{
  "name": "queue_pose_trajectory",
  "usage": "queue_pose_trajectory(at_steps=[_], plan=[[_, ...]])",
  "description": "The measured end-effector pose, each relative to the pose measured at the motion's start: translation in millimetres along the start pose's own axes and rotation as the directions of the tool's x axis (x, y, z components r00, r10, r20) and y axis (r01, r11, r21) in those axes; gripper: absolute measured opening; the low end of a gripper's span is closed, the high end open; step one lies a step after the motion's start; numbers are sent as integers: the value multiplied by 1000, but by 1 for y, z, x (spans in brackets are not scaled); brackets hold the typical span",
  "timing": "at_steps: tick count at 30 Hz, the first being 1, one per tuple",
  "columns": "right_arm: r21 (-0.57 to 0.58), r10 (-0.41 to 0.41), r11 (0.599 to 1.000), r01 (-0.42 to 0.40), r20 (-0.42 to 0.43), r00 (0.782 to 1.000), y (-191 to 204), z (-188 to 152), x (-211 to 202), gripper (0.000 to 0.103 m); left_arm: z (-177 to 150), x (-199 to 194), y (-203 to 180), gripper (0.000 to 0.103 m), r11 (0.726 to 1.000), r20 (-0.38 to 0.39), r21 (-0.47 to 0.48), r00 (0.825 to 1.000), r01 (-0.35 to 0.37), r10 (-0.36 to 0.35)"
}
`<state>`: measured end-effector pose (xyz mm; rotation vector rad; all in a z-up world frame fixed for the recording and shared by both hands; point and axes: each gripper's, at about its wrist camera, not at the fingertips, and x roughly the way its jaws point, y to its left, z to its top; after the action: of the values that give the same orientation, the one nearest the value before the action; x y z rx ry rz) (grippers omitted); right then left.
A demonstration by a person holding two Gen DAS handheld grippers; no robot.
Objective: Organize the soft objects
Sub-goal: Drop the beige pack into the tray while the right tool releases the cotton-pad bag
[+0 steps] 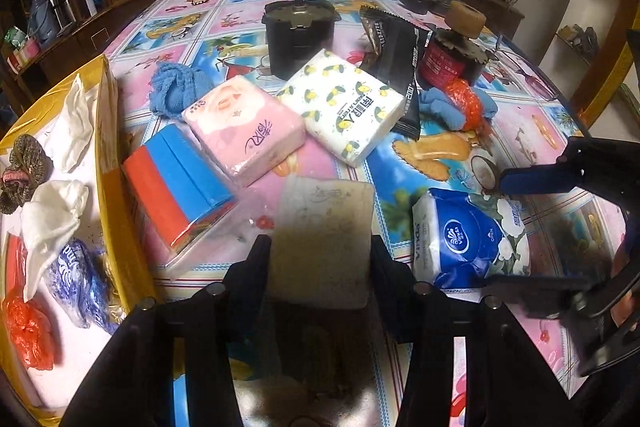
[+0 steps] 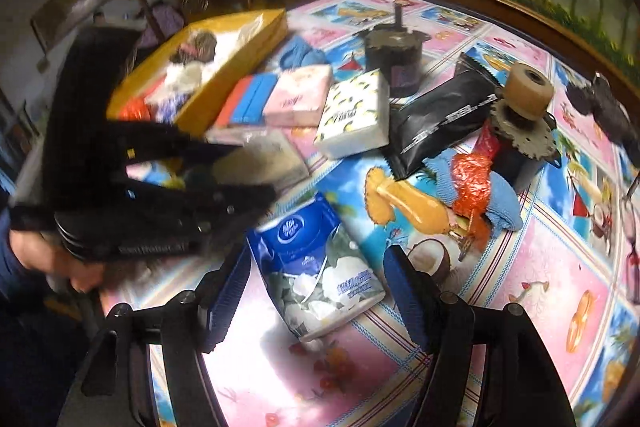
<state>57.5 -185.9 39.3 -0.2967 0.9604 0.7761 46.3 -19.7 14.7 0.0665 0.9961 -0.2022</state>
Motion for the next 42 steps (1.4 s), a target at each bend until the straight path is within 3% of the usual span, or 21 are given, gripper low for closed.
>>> queue_pose_trajectory(at_steps=[3, 7, 9, 13, 22, 34, 42], plan=[[-39, -52, 998, 50, -40, 998, 3, -1, 13, 77, 0, 0, 0, 47, 1000, 2, 2, 1000, 2, -2], [-41, -58, 998, 56, -45, 997, 0, -2, 21, 77, 0, 0, 0, 47, 1000, 9, 0, 1000, 0, 0], [-14, -30, 999, 29, -45, 999, -5, -3, 21, 70, 0, 0, 0, 47, 1000, 16, -10, 1000, 1, -1], [19, -34, 999, 35, -14, 999, -9, -4, 15, 68, -2, -4, 2, 46, 999, 30, -35, 999, 38, -37], [179, -81, 982, 60, 113, 990, -34, 1, -11, 68, 0, -18, -4, 46, 998, 69, -39, 997, 43, -40], [279, -107, 958, 60, 155, 982, -39, 9, -13, 68, -3, -38, -8, 46, 999, 125, -31, 992, 7, -3], [308, -77, 951, 18, 182, 980, -38, 10, -14, 68, -7, -54, -3, 46, 999, 167, -31, 986, -19, 24]])
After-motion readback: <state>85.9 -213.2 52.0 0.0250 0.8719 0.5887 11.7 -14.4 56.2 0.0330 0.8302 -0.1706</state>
